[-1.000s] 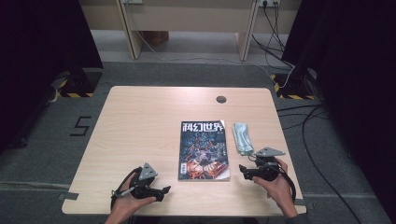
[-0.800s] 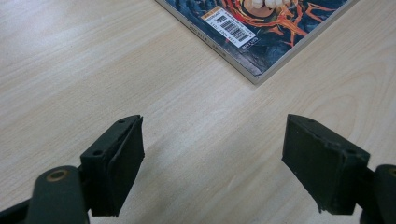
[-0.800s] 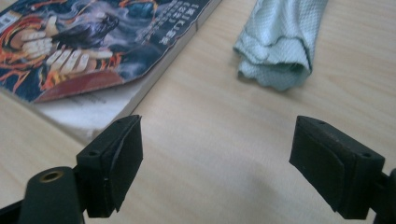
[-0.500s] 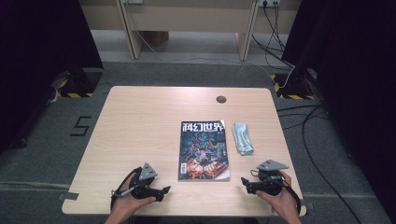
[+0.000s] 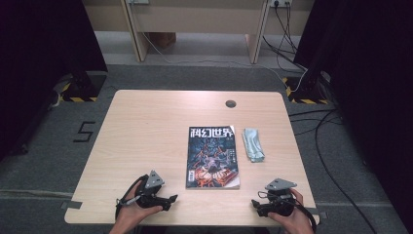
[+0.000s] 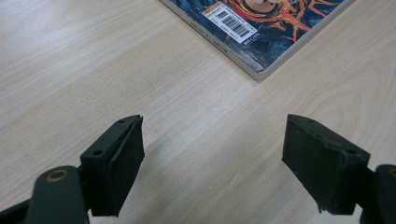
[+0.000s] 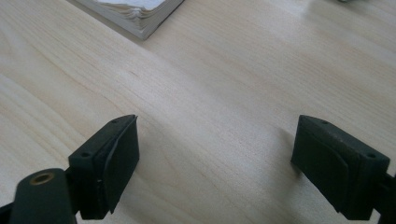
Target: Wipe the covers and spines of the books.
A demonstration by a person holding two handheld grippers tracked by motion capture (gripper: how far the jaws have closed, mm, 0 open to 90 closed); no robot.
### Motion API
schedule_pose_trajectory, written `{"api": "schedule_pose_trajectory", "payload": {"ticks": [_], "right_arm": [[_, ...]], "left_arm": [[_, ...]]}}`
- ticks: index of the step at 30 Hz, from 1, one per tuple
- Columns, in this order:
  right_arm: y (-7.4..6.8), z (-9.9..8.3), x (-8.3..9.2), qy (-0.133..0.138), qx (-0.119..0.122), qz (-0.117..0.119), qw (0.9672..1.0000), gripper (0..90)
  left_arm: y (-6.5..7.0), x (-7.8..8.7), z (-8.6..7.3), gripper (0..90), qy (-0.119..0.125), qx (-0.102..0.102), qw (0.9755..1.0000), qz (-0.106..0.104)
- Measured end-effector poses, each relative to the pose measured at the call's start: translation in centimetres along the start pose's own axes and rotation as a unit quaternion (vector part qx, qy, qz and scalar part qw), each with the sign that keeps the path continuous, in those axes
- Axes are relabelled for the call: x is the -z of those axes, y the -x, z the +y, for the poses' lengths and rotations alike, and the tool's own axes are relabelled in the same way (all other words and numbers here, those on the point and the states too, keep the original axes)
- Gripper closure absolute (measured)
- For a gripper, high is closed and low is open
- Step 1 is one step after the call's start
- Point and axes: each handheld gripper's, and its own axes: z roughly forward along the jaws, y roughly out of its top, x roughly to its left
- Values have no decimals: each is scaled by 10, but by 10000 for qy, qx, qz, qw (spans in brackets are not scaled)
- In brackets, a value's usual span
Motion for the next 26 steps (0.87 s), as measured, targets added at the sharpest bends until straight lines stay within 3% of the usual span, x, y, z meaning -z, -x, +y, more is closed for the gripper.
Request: {"api": "schedule_pose_trajectory", "payload": {"ticks": [4, 5, 26], "right_arm": [[0, -1, 0, 23, 0, 8, 10000, 149], [-2, -1, 1, -6, -101, 20, 9999, 147], [0, -1, 0, 30, -36, 27, 10000, 142]], "left_arm": [[0, 0, 0, 201, 8, -3, 10000, -10], [0, 0, 0, 201, 8, -3, 10000, -10], [0, -1, 0, 201, -6, -1, 10000, -4]]}}
